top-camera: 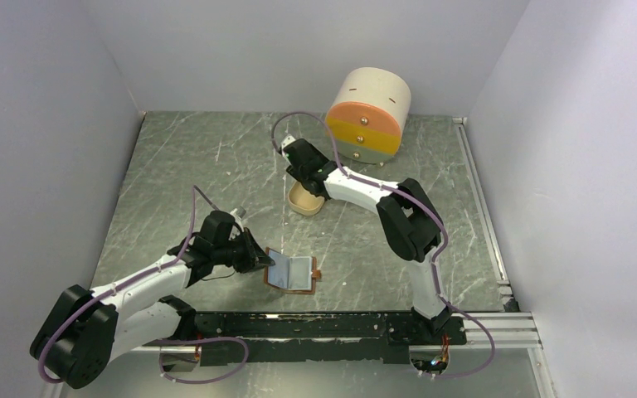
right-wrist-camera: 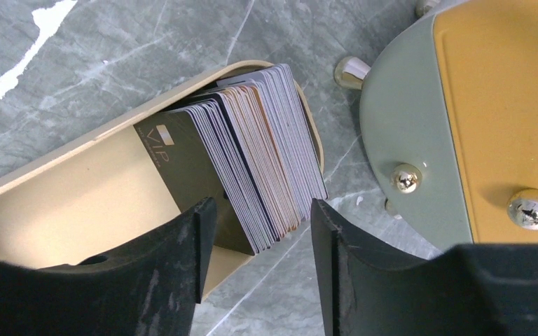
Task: Put the credit cards into the card holder
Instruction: Pick up the credit card from the storage box.
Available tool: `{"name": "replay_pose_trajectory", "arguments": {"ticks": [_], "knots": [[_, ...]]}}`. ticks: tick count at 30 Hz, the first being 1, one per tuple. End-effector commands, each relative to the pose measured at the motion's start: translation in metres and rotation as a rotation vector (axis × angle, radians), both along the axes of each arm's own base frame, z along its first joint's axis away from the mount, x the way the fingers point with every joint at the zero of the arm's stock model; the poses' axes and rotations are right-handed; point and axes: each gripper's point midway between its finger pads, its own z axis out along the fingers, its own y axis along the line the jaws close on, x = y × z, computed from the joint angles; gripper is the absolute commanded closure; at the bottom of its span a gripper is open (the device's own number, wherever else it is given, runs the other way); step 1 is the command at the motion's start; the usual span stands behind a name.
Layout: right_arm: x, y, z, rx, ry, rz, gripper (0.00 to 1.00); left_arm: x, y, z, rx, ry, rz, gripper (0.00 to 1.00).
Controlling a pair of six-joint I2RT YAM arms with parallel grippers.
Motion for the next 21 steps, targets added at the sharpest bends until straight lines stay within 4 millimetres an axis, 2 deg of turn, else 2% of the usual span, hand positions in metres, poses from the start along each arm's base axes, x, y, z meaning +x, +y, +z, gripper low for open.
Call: {"name": "replay_pose_trajectory", "arguments": {"ticks": [1,6,13,21], "knots": [[0.004,0.008,-0.001,-0.003,0.006,0.031,0.41,0.001,-0.004,0.005,-0.033,-0.01,-0.012,0.91],[0.003,0.01,-0.011,-0.023,0.028,0.051,0.34,-0.001,-0.003,0.002,-0.03,-0.005,-0.013,0.91],[0.008,0.007,-0.015,-0.081,0.001,0.039,0.33,0.0,-0.004,0.0,-0.028,0.001,-0.02,0.91],[0.015,0.003,0.003,-0.081,-0.074,-0.008,0.39,-0.001,-0.004,0.0,-0.03,0.001,-0.02,0.91]]}}
